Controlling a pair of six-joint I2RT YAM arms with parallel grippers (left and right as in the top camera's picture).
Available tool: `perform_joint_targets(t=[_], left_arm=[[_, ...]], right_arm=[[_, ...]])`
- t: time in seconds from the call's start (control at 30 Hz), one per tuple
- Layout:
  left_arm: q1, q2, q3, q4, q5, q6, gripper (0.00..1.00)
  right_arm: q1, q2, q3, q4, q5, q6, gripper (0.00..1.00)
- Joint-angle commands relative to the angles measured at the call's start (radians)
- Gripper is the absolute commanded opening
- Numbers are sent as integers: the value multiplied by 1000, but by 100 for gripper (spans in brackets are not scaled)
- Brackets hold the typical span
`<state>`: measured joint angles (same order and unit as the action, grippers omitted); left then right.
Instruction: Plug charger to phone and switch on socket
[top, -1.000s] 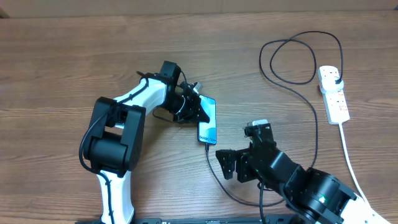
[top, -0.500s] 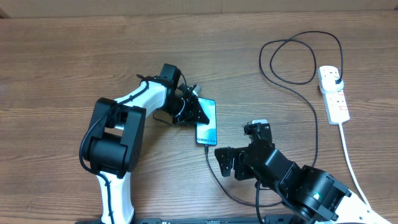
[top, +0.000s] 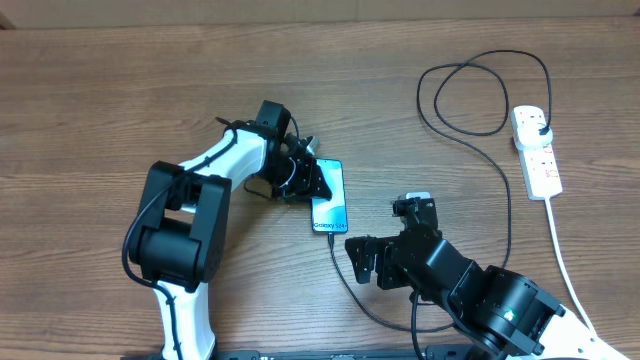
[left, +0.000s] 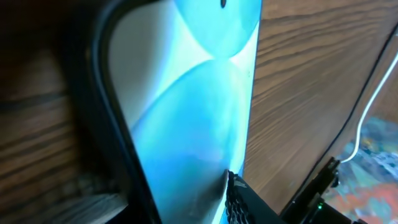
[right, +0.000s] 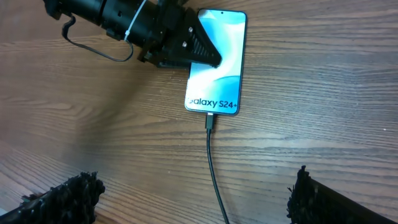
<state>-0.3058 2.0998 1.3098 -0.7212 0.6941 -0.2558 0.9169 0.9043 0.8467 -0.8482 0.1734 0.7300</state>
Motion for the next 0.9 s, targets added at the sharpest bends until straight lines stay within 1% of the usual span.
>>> perform_joint_targets(t=[0.0,0.23,0.5,0.67,0.77,0.87], left_arm=[[3,47,-30,-13,-254,4,36],[3,47,-30,-8,-311,5,39],[3,47,-30,-8,-321,5,39],[3,47,-30,-8,-337,5,44],[3,47,-30,-8,-339,5,52],[3,47,-30,-8,-339,5,65]], right_arm=[[-3,-3,17,8,16,4,100],[-3,-3,17,8,16,7,100],[-3,-3,17,10,7,7,100],[-2,-3,17,19,-21,7,100],[-3,-3,17,26,-22,7,100],[-3,-3,17,27,-21,7,100]])
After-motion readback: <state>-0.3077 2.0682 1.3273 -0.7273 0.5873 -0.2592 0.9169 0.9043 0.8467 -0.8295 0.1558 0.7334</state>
